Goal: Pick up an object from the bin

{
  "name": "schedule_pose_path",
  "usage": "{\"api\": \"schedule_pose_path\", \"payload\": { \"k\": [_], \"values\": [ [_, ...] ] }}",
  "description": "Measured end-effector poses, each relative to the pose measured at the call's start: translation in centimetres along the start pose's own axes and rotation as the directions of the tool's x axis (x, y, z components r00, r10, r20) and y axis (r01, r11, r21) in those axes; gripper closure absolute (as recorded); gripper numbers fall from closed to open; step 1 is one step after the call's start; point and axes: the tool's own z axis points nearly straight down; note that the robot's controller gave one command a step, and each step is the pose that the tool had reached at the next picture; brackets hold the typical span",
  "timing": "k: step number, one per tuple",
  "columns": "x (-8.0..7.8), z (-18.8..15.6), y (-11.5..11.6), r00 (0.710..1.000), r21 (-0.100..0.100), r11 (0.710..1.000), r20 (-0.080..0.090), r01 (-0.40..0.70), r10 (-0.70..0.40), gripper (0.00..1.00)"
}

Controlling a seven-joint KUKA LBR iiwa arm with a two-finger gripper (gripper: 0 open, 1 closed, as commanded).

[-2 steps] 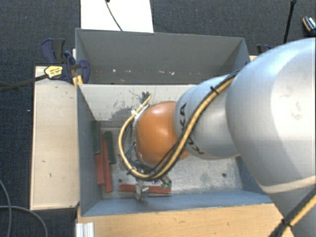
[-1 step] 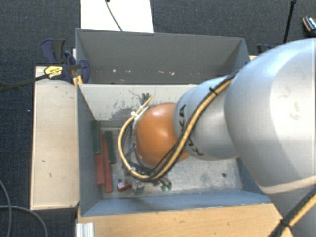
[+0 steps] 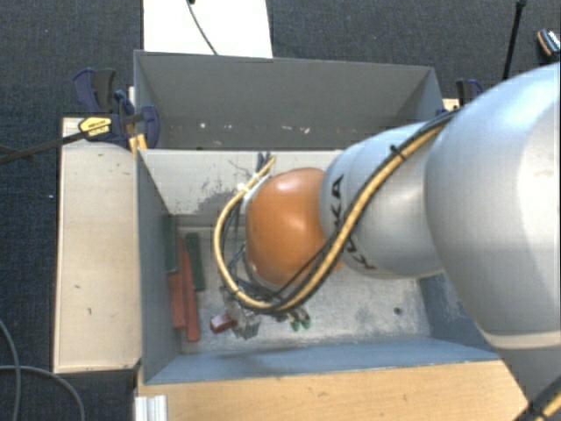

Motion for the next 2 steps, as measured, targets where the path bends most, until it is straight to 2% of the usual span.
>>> {"api": "schedule_pose_path", "payload": {
  "k": [1, 2],
  "values": [
    [-0.2, -3.5, 0.0, 1.000, 0.000, 1.000, 0.001, -0.010, 0.010, 1.00],
    [-0.3, -4.6, 0.0, 1.000, 0.000, 1.000, 0.000, -0.018, 0.018, 1.00]
  ]
}}
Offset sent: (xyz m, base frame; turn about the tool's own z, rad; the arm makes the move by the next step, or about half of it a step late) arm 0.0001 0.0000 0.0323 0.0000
